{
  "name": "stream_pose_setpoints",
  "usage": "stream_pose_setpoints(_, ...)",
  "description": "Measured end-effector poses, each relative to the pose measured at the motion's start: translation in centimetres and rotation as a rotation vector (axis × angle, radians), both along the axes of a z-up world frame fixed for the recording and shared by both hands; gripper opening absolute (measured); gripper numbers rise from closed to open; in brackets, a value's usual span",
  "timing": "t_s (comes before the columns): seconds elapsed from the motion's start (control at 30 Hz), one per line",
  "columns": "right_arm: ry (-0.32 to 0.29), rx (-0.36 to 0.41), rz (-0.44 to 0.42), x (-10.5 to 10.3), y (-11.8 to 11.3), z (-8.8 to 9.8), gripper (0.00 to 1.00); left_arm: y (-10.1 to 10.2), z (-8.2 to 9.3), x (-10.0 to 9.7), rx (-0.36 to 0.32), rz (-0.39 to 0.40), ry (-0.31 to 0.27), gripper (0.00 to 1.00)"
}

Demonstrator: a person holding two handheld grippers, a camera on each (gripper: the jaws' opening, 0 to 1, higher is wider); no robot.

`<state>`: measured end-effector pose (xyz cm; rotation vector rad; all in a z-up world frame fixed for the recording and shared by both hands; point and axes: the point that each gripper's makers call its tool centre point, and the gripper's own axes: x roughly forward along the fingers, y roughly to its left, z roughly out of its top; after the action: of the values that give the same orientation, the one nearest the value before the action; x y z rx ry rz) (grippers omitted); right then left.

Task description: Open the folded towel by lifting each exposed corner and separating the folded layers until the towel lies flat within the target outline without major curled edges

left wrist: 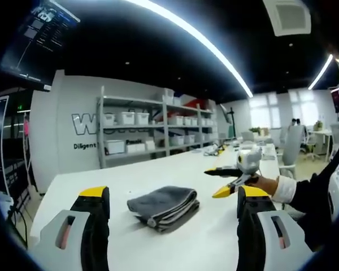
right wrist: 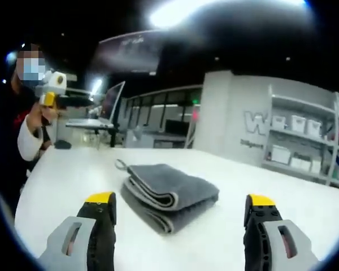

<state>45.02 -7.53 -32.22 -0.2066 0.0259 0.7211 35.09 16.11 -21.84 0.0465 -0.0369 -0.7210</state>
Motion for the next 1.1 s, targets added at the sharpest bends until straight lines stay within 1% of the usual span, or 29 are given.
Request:
stream_pose_setpoints(0.2, 0.000, -0.061, -0.022, 0.7, 0.1, -1.1, 0.93, -0.4, -0.1, 0.0, 0.006, -0.012, 0.001, 0.92)
stream_pose_setpoints(0.27, 0.003, -0.070, -0.027, 1.2, 0.1, -1.4, 0.93, -0.6, -0.1, 0.0, 0.004, -0.018, 0.001, 0.92)
stream_pose_setpoints(0.37, 0.026, -0.080, -0.034, 1.6, 0.2, -2.0, 0.92, -0.9, -0.3, 0.2, 0.005, -0.020, 0.006, 0.92)
stream_pose_setpoints(0.47, 0.019, -0.109, -0.040, 1.8, 0.3, -2.3, 0.92, -1.0, -0.5, 0.3, 0.017, -0.021, 0.007, 0.92)
stream_pose_setpoints(0.7, 0.029, -0.140, -0.057, 2.1, 0.2, -3.0, 0.91, -0.9, -0.7, 0.5, 0.021, -0.013, 0.013, 0.92)
stream_pose_setpoints(0.8, 0.023, -0.181, -0.072, 2.3, 0.1, -3.5, 0.87, -0.8, -0.7, 0.4, 0.016, -0.008, 0.012, 0.91)
stream_pose_setpoints(0.9, 0.047, -0.220, -0.104, 2.8, -0.4, -4.4, 0.83, -0.7, -0.9, 0.6, 0.028, 0.000, 0.016, 0.91)
stream_pose_setpoints(1.0, 0.055, -0.208, -0.103, 2.7, -0.4, -4.5, 0.81, -0.3, -0.9, 0.7, 0.043, 0.013, 0.010, 0.92)
stream_pose_setpoints(1.1, 0.062, -0.207, -0.092, 2.6, 0.0, -4.7, 0.79, 0.2, -0.5, 0.6, 0.040, 0.022, 0.002, 0.92)
